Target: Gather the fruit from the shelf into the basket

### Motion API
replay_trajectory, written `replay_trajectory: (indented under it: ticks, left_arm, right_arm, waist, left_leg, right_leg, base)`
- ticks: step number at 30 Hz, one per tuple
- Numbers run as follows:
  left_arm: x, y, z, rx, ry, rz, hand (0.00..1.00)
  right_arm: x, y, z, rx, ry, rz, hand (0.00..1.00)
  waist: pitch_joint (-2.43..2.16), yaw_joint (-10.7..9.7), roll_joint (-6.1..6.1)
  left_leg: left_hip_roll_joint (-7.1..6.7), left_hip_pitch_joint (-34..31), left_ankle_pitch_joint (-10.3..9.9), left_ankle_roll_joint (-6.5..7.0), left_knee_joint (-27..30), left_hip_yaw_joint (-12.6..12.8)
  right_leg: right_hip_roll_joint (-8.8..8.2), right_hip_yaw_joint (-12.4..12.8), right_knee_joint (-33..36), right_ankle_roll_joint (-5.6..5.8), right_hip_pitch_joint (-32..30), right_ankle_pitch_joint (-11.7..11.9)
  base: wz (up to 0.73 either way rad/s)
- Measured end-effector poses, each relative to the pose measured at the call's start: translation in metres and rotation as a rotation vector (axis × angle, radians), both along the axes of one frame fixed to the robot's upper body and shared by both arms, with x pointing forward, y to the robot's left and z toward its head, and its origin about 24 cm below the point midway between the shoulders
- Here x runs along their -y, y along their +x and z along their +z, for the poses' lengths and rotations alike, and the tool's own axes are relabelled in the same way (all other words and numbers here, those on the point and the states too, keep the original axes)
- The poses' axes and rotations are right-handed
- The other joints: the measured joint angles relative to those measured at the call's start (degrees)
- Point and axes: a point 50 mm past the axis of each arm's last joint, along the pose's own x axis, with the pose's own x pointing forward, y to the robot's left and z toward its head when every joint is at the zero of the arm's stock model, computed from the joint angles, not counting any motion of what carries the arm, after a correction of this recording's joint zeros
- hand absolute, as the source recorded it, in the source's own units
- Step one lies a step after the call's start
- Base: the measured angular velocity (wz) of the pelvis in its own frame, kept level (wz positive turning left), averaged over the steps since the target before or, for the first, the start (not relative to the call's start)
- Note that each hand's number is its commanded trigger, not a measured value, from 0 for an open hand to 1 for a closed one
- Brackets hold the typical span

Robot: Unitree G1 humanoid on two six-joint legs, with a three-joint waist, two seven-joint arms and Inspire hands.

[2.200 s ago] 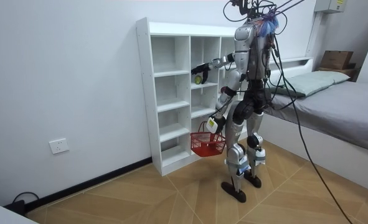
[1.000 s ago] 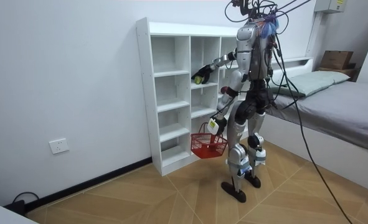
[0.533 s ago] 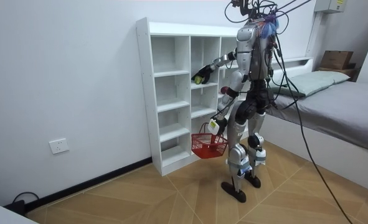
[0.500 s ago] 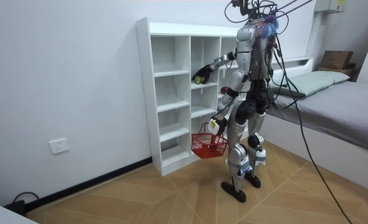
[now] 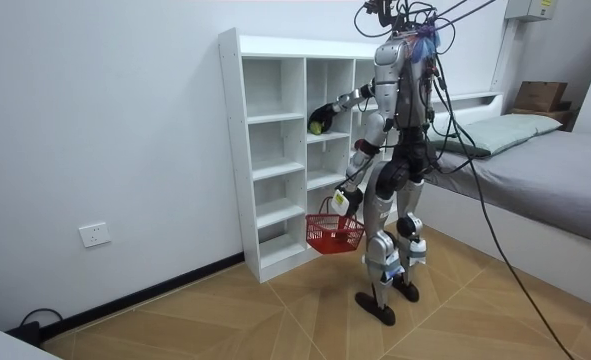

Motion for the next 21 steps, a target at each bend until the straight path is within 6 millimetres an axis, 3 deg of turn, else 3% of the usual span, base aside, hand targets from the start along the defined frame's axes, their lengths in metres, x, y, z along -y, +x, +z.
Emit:
replay_trajectory:
  ticks: [10, 19, 21]
  left_arm:
    - [0.001, 0.000, -0.002, -0.014, 0.000, 0.000, 1.00]
    - [0.004, -0.001, -0.002, -0.017, 0.001, -0.012, 1.00]
    - [0.004, -0.001, -0.002, -0.017, 0.003, -0.010, 1.00]
  right_arm:
    - [-0.001, -0.001, -0.003, -0.029, 0.012, 0.013, 1.00]
    - [0.000, -0.004, -0.007, -0.043, 0.054, 0.001, 1.00]
    - [0.001, -0.006, -0.011, -0.050, 0.071, -0.006, 1.00]
  waist:
    - [-0.17, 0.1, 0.34]
    - [-0.63, 0.2, 0.96]
    - [-0.93, 0.2, 0.94]
  left_leg:
    - [0.00, 0.0, 0.0, 0.00, 0.1, 0.1]
    - [0.00, 0.2, 0.0, 0.03, 0.2, 0.3]
    - [-0.02, 0.2, 0.0, 0.04, 0.2, 0.3]
  right_leg:
    - [-0.01, 0.1, 0.0, 0.00, 0.0, 0.0]
    - [-0.05, -0.1, 0.1, 0.00, 0.1, 0.0]
    - [-0.09, -0.4, 0.1, 0.01, 0.3, 0.0]
  base:
    - [0.00]
    - [0.00]
    - [0.00]
